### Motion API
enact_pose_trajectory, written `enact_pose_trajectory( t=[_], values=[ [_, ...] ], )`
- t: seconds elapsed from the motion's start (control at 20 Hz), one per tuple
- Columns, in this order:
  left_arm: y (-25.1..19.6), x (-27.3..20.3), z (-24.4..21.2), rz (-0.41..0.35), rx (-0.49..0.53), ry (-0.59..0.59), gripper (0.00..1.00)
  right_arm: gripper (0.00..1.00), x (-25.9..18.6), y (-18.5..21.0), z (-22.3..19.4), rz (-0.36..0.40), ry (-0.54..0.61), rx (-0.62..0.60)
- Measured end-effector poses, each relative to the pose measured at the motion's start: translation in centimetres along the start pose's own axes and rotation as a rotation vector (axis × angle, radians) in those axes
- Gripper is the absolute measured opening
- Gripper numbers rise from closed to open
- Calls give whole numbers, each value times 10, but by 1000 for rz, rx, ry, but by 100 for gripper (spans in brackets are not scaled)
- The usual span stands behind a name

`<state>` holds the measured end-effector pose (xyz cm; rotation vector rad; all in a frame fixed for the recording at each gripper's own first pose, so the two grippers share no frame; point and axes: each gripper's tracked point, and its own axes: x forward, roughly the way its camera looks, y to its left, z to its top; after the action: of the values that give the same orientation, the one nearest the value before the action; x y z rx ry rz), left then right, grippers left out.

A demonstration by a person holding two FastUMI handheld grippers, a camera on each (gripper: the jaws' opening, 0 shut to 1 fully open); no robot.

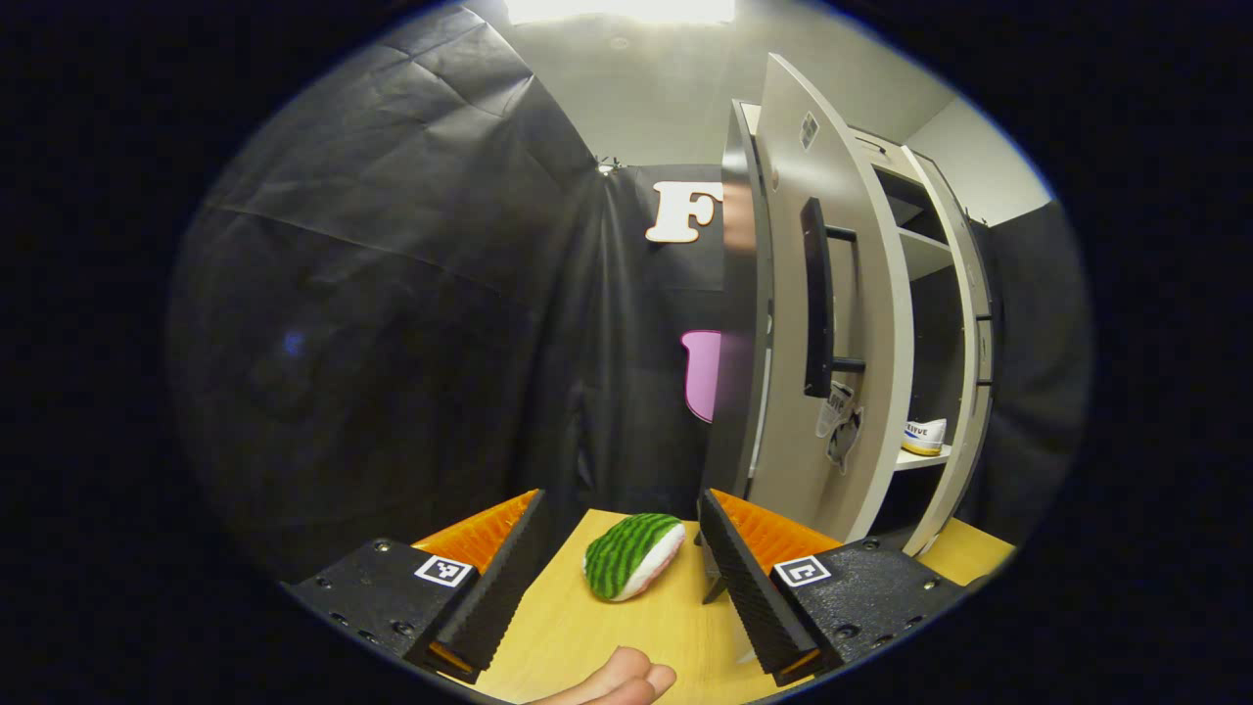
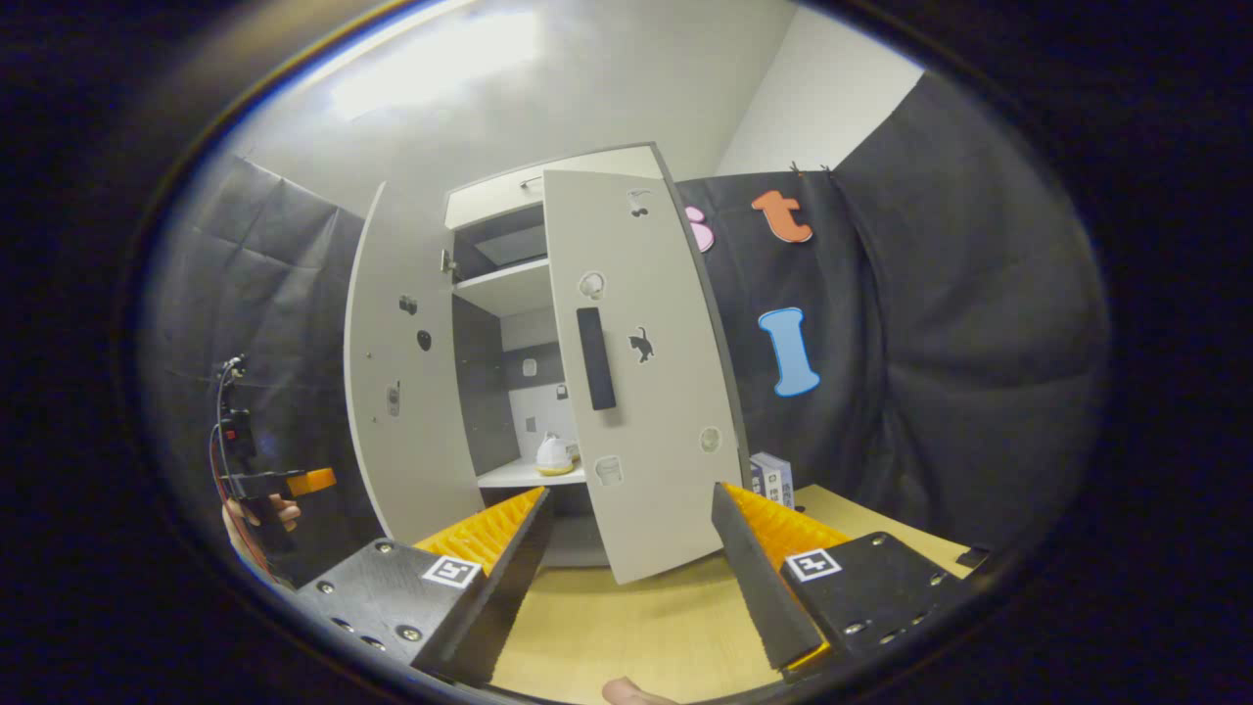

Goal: Grab one shoe with the right hand and put it into the shoe cabinet, grab the other shoe with the left hand and put it into the shoe cabinet; then close the right door with the right hand and the left door with the left hand.

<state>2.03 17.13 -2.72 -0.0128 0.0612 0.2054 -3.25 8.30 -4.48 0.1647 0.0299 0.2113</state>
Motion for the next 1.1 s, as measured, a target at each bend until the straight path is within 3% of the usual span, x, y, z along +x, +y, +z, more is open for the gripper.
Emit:
enact_pose_trajectory(
  t=[0.05,0.2,0.45,0.5,0.55,0.6,0.7,0.75,0.8,1.1],
  values=[
    [-8,3,0,-11,-3,-2,96,97,-6,-3,-2,-6,2,-20],
    [-32,6,1,-46,-15,1,93,97,-17,-7,-1,-18,-10,-71],
    [-64,9,-7,-83,8,46,96,98,-29,-6,-5,-3,-27,-131],
    [-62,8,-8,-52,32,45,96,98,-30,-8,-9,0,-21,-142],
    [-59,12,-10,-25,60,50,90,98,-30,-12,-13,-10,-9,-147],
    [-59,11,-10,-13,79,50,90,94,-29,-18,-17,-23,0,-148],
    [-60,10,-6,6,92,46,94,98,-28,-24,-18,-31,3,-134],
    [-61,11,-8,12,98,47,89,94,-27,-27,-20,-34,7,-124],
    [-63,11,-7,14,99,45,93,98,-27,-30,-21,-39,5,-116],
    [-95,10,-10,-20,93,58,91,98,-30,-45,-13,-65,-29,-57]
  ],
)
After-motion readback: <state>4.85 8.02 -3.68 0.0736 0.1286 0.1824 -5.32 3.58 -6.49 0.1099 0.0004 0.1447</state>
